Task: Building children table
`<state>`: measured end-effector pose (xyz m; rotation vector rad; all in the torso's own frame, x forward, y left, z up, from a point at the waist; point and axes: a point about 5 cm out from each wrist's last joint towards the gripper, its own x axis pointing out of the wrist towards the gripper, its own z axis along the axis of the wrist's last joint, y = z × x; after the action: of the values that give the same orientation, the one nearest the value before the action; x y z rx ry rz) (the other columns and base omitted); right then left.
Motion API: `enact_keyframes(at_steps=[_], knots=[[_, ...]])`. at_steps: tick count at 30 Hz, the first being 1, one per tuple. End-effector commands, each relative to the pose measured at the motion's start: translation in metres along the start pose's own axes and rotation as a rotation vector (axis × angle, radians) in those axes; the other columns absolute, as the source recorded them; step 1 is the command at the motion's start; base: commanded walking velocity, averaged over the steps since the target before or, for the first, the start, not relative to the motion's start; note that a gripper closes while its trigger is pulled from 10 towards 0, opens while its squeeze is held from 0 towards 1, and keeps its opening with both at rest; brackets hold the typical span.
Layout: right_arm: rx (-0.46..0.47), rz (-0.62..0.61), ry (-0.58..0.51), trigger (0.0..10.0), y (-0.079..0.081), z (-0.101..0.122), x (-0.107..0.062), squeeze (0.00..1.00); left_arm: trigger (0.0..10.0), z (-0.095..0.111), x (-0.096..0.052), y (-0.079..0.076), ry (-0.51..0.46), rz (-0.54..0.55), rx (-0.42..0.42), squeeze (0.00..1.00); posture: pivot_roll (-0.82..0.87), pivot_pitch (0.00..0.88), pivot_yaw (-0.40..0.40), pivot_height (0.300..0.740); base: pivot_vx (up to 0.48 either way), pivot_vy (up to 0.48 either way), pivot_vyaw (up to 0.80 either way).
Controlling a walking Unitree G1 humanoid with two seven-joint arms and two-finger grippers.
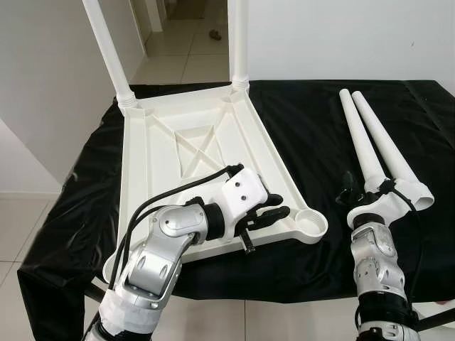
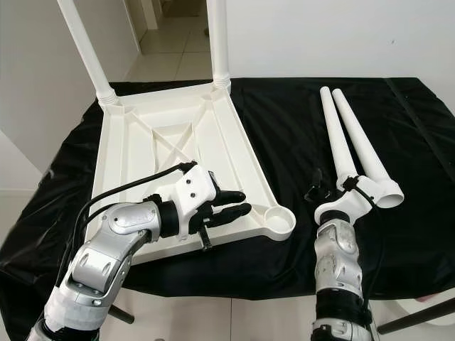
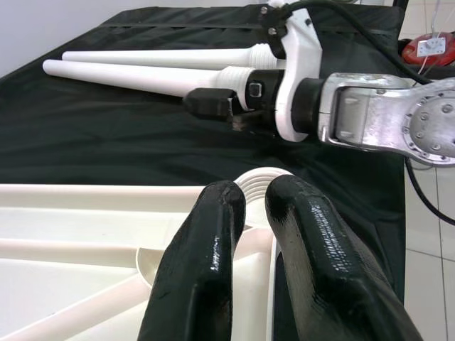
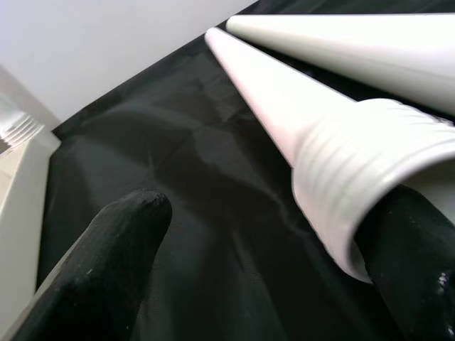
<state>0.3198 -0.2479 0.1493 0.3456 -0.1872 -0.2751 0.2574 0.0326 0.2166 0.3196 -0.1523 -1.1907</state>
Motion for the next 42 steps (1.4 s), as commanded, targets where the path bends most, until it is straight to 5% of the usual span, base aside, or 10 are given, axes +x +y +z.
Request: enact_keyframes(at_steps=[1, 9, 10, 19, 30, 31, 37, 42], knots=[[0.019, 0.012, 0.011, 10.0, 0.001, -0.004, 0.0, 0.0, 10.0, 0.0, -0.002, 0.002, 0.008, 0.09, 0.006, 0.0, 0.02, 0.121, 0.086, 0.74, 0.0, 0.0, 0.0], [0.023, 0.03, 0.011, 10.0, 0.003, -0.004, 0.008, 0.0, 10.0, 0.001, -0.003, 0.003, 0.012, 0.097, 0.006, 0.0, 0.02, 0.121, 0.087, 0.74, 0.0, 0.0, 0.0], [0.03, 0.032, 0.01, 0.0, 0.003, -0.002, 0.013, 0.0, 10.0, 0.001, -0.003, 0.003, 0.012, 0.101, 0.006, 0.0, 0.02, 0.121, 0.089, 0.74, 0.0, 0.0, 0.0], [0.048, 0.095, 0.004, 0.0, 0.01, 0.0, 0.021, 0.0, 10.0, 0.003, -0.004, 0.005, 0.015, 0.12, 0.009, 0.0, 0.04, 0.12, 0.093, 0.74, 0.0, 0.0, 0.0], [-0.065, 0.224, -0.075, 0.0, 0.026, 0.012, 0.025, 0.0, 10.0, 0.004, -0.007, 0.008, 0.022, 0.139, 0.003, 0.0, 0.06, 0.122, 0.124, 0.74, 0.0, 0.0, 0.0], [-0.097, 0.234, -0.13, 10.0, 0.034, 0.021, 0.027, 0.0, 10.0, 0.005, -0.007, 0.009, 0.017, 0.143, 0.003, 0.0, 0.06, 0.122, 0.124, 0.74, 0.0, 0.0, 0.0], [-0.145, 0.262, -0.227, 10.0, 0.05, 0.036, 0.027, 0.0, 10.0, 0.007, -0.006, 0.011, 0.008, 0.156, 0.001, 0.0, 0.06, 0.122, 0.124, 0.74, 0.0, 0.0, 0.0], [-0.282, 0.342, -0.458, 10.0, 0.086, 0.067, 0.011, 0.0, 10.0, 0.011, 0.002, 0.014, -0.028, 0.174, 0.0, 0.0, 0.04, 0.111, 0.115, 0.74, 0.0, 0.0, 0.0]])
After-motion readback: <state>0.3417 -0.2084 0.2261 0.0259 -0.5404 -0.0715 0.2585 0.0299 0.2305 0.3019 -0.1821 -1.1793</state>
